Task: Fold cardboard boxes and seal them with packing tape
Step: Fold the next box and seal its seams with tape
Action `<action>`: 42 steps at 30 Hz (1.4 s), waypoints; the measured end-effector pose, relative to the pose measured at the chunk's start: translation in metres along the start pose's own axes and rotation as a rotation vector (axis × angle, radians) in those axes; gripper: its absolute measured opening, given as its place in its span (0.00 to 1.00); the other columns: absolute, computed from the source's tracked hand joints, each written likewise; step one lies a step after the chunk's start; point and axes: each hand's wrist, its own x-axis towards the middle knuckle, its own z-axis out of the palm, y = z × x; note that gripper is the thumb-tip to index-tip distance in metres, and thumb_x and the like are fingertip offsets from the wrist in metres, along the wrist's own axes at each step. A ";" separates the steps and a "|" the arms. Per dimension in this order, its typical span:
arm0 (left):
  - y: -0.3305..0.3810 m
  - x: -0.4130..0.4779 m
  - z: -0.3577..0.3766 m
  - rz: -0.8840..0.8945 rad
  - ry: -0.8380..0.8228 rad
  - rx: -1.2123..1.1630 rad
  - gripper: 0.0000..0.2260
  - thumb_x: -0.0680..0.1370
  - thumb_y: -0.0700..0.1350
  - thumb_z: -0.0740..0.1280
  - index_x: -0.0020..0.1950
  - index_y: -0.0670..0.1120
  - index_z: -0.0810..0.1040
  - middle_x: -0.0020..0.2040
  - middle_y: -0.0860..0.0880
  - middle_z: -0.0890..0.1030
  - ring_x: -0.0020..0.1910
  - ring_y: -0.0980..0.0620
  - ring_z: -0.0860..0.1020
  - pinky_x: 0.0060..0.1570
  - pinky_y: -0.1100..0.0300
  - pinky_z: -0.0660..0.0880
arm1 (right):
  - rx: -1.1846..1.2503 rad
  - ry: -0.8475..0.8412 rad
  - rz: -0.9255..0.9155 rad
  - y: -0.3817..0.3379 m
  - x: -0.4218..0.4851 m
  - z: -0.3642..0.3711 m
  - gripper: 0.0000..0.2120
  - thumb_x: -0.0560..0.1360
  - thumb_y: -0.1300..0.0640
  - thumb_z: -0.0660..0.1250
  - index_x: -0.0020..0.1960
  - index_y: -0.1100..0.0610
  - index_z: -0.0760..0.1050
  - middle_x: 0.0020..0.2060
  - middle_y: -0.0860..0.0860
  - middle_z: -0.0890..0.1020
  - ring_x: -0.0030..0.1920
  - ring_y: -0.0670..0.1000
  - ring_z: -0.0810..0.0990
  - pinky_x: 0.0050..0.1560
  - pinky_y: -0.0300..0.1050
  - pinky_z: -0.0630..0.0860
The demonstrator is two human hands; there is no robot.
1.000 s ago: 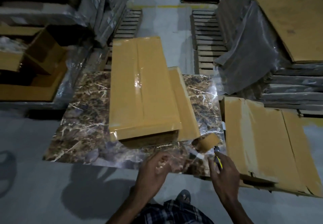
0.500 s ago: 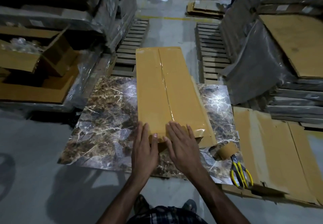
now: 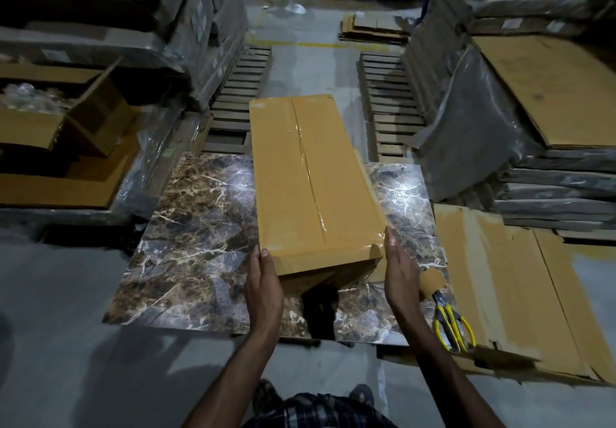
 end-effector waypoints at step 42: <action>-0.024 0.101 -0.087 1.620 -0.235 0.941 0.08 0.79 0.39 0.70 0.54 0.40 0.87 0.62 0.39 0.84 0.49 0.40 0.86 0.49 0.48 0.83 | -0.819 -0.398 -1.075 0.017 0.083 -0.063 0.14 0.76 0.52 0.74 0.56 0.47 0.72 0.47 0.47 0.79 0.31 0.51 0.78 0.27 0.48 0.77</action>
